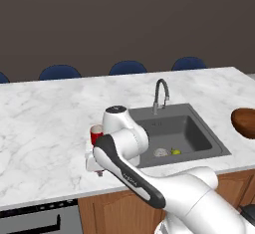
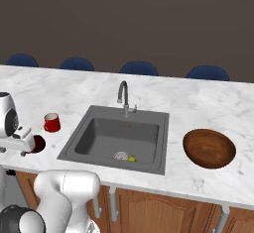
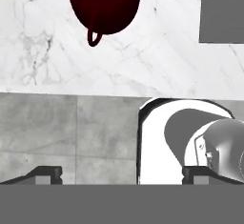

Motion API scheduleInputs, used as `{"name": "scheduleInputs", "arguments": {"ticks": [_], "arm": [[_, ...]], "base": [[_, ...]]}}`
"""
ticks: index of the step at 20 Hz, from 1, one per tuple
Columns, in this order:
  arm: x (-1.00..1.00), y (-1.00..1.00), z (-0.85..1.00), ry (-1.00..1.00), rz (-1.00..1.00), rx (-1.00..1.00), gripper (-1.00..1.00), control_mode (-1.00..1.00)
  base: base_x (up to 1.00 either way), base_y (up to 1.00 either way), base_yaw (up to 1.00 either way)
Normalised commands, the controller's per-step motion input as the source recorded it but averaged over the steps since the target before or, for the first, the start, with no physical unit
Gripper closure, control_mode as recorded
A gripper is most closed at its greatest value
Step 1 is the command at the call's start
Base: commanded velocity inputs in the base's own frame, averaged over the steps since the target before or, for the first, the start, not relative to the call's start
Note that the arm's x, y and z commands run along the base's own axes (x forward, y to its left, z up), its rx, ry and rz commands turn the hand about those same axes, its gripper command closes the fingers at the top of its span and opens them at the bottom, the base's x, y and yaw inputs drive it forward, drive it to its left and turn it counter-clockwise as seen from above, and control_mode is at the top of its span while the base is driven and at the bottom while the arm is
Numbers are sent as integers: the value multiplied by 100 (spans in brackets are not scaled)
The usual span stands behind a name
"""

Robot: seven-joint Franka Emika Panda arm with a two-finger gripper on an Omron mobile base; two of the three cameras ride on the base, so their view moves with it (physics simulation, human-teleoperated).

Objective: Clear the mugs and bowl far away from the sink.

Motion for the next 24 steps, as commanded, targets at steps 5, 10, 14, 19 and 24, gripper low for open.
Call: {"name": "scheduleInputs", "arguments": {"ticks": [5,10,14,19,24], "arm": [[13,8,-18,-1,0,0,-100,-100],[18,10,-3,-1,0,-3,-100,-100],[29,7,0,-1,0,-4,-100,-100],[33,1,0,0,0,-2,-100,-100],[28,1,-3,0,0,0,-100,-100]], "base": [[0,0,0],[0,0,0],[0,0,0],[0,0,0],[0,0,0]]}}
